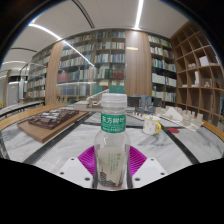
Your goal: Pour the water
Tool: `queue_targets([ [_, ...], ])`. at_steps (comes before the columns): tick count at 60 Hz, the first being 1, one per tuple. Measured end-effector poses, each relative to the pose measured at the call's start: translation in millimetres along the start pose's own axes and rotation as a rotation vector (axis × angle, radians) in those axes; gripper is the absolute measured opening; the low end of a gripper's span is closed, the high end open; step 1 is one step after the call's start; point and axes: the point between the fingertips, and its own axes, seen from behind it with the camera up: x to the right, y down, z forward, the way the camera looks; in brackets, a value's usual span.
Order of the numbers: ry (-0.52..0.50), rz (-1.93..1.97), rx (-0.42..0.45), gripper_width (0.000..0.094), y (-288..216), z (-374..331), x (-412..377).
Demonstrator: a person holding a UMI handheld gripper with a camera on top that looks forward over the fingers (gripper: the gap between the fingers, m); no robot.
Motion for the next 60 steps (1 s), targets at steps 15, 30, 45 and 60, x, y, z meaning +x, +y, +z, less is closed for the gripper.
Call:
queue_targets([
  [15,-0.109,0.114,0.062,0.0386,-57.6,0.9,-12.9],
  [30,-0.497,0.598,0.196,0.0386,-218.5,48.8,-26.9],
  [45,-0.863,1.405,0.231,0.0383,-303.0,122.4,41.0],
  [60,-0.811,2.094,0.165,0.0387,-230.9,221.2,118.7],
])
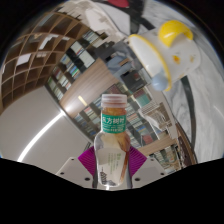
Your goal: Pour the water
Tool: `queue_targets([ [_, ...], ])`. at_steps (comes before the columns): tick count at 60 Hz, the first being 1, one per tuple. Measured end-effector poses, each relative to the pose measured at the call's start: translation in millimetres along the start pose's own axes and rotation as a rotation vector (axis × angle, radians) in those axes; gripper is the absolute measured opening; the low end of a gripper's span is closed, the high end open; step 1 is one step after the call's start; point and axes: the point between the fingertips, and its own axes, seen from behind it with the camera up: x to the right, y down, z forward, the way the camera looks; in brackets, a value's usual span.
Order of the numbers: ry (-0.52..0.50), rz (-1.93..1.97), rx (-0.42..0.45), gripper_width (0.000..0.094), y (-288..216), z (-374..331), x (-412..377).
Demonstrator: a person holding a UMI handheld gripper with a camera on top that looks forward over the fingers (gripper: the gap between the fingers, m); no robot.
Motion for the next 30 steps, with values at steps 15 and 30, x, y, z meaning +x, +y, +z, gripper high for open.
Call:
queue_targets([
  [15,0.064,0.101,0.076,0.0386,-35.2,-20.0,35.7],
  [30,0.074,-0.367,-0.059,0.0385,6.5,-6.0,-49.0],
])
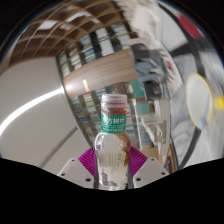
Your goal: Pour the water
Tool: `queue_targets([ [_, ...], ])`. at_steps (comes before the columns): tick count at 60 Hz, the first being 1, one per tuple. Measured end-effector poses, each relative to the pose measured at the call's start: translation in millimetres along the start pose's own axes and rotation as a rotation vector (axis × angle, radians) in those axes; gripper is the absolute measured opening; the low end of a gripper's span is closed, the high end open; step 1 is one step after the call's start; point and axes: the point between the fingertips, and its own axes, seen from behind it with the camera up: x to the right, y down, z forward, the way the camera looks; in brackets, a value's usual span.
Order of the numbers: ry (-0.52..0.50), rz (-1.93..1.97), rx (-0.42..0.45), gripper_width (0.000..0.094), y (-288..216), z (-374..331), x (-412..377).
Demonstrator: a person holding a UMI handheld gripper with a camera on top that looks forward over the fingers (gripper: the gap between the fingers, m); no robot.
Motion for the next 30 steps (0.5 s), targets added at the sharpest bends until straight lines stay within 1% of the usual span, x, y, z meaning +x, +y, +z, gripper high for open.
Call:
queue_targets([
  [1,0.009,-0.073,-0.002,0.0384,-2.8,16.4,-8.8],
  [5,0.017,-0.365,0.006,0.0384,-20.5,22.9,-50.3],
  [6,0.013,-0.433,0.009,0.0384,-25.2,12.4,-61.7],
  [10,0.038,-0.712,0.047,0.0385,-44.9,16.2,-93.1],
  [15,0.091,-1.047,0.108,0.0387,-91.7,-1.2,-125.3],
  [17,0.130,-1.179,0.136,0.0386,-106.7,2.3,-121.3],
  [22,0.225,-1.435,0.165,0.0385,-154.2,-7.7,-110.2],
  [26,0.333,-1.606,0.162,0.0386,-188.3,-21.0,-99.2],
  [30,0.438,-1.724,0.121,0.0386,-226.5,-34.8,-58.0],
])
